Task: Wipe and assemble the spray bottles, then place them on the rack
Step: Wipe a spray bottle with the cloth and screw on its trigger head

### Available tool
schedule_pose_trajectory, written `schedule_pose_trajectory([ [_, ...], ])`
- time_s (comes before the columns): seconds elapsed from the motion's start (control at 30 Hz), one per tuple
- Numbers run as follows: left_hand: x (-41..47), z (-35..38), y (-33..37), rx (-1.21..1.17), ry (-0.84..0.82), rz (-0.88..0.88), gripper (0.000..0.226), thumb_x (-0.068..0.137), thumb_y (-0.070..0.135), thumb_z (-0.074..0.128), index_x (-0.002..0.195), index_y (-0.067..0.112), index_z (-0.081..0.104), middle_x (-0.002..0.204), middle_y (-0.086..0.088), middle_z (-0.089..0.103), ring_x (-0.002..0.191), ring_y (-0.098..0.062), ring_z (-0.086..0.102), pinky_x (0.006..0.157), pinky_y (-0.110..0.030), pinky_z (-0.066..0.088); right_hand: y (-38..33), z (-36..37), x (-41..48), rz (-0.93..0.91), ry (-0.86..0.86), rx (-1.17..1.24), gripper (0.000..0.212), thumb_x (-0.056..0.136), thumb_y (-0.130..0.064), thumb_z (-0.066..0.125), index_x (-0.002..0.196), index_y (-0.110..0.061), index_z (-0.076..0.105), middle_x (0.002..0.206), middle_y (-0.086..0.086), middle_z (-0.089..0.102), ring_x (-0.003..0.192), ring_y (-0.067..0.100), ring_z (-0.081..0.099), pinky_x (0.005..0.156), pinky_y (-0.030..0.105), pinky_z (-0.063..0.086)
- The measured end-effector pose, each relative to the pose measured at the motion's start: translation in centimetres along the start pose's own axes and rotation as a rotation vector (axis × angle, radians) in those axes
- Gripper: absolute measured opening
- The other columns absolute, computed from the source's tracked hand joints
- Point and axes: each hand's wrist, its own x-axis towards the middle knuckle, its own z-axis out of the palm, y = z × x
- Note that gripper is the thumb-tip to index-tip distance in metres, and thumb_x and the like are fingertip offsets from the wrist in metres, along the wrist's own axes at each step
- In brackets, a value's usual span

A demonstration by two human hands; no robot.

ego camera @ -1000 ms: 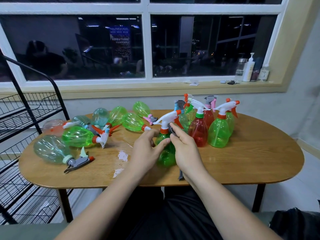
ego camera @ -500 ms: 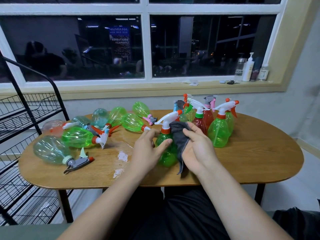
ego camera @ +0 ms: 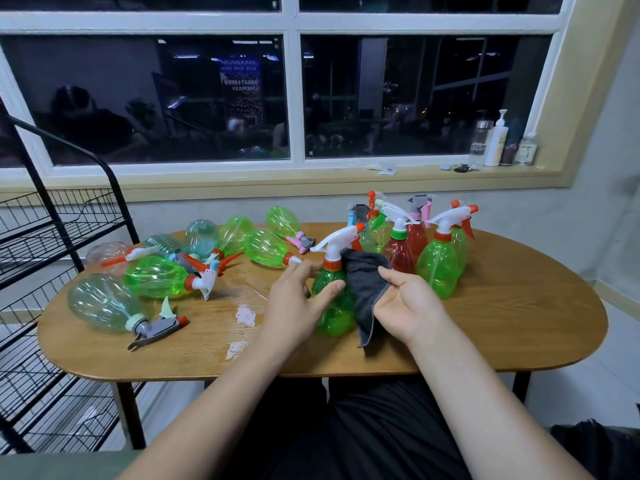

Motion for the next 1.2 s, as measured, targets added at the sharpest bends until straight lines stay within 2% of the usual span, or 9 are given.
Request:
schedule_pose_trajectory([
  [0.23,-0.1,-0.1,0.1,-0.008,-0.001,0.000,0.045,0.091,0.053,0.078,0.124,0.024,0.069,0.090,0.022,0.052,0.072,0.000,0.049,0.065,-0.010,0.036,-1.2,-0.3,0.8,-0.038,0.208,-0.088,0.036,0.110,0.001,0.042,0.145,0.006,0.053,0.140,0.031,0.062,0.121,0.041,0.066,0.089,0.048,0.054],
  [0.37,-0.2,-0.3,0.0,0.001,-0.009,0.000,0.045,0.091,0.054,0.077,0.124,0.025,0.069,0.089,0.023,0.050,0.071,-0.001,0.049,0.064,-0.010,0.035,-1.5,0.3,1.1,-0.185,0.230,-0.142,0.024,0.110,0.003,0.043,0.108,-0.003,0.066,0.111,0.023,0.071,0.095,0.034,0.072,0.080,0.044,0.058],
  [0.5,-0.1,-0.3,0.0,0.016,-0.017,0.009,0.044,0.091,0.056,0.076,0.122,0.026,0.068,0.096,0.021,0.055,0.071,-0.001,0.049,0.064,-0.011,0.036,-2.0,1.1,1.1,-0.387,0.228,-0.315,0.025,0.110,0.000,0.049,0.094,-0.005,0.069,0.085,0.011,0.073,0.074,0.022,0.073,0.066,0.029,0.061],
  [0.67,-0.1,-0.3,0.1,0.004,-0.026,0.013,0.044,0.090,0.057,0.076,0.121,0.026,0.068,0.104,0.017,0.060,0.075,0.003,0.051,0.066,-0.007,0.037,-2.7,2.2,1.5,-0.557,0.184,-0.528,0.022,0.108,-0.014,0.059,0.104,0.004,0.070,0.094,0.013,0.073,0.093,0.025,0.070,0.079,0.033,0.057],
  [0.77,-0.1,-0.3,0.1,0.008,-0.030,0.018,0.045,0.090,0.058,0.075,0.122,0.026,0.068,0.107,0.015,0.062,0.073,0.001,0.050,0.066,-0.009,0.038,-2.8,3.7,0.8,-0.606,0.153,-0.624,0.021,0.108,-0.020,0.060,0.099,-0.013,0.077,0.090,0.002,0.077,0.089,0.015,0.072,0.076,0.025,0.057],
  [0.9,-0.1,-0.3,0.0,0.009,-0.034,0.017,0.046,0.091,0.058,0.074,0.123,0.026,0.067,0.107,0.016,0.061,0.074,0.001,0.050,0.066,-0.007,0.036,-2.1,5.1,0.1,-0.594,0.074,-0.652,0.027,0.107,-0.025,0.061,0.091,-0.022,0.082,0.101,0.012,0.081,0.100,0.027,0.077,0.097,0.052,0.059],
  [1.0,-0.1,-0.2,-0.1,0.022,-0.034,0.016,0.046,0.091,0.059,0.074,0.123,0.026,0.067,0.108,0.015,0.062,0.072,0.000,0.050,0.066,-0.010,0.038,-0.7,5.1,-0.1,-0.607,0.028,-0.707,0.030,0.103,-0.039,0.060,0.093,-0.019,0.080,0.106,0.021,0.076,0.088,0.023,0.070,0.094,0.056,0.058],
  [1.1,0.0,-0.2,-0.2,0.033,-0.027,0.022,0.045,0.091,0.059,0.074,0.122,0.026,0.067,0.107,0.014,0.062,0.072,-0.002,0.050,0.066,-0.011,0.037,0.6,4.0,0.0,-0.625,0.035,-0.890,0.063,0.094,-0.065,0.051,0.099,-0.005,0.072,0.105,0.024,0.071,0.083,0.021,0.064,0.080,0.041,0.049],
  [1.2,-0.1,-0.1,-0.1,0.032,-0.030,0.025,0.045,0.091,0.059,0.073,0.122,0.027,0.067,0.107,0.014,0.062,0.074,-0.002,0.051,0.066,-0.014,0.039,1.5,2.3,0.0,-0.671,0.040,-1.037,0.059,0.107,-0.058,0.045,0.098,-0.005,0.070,0.096,0.019,0.072,0.082,0.026,0.064,0.073,0.036,0.043],
])
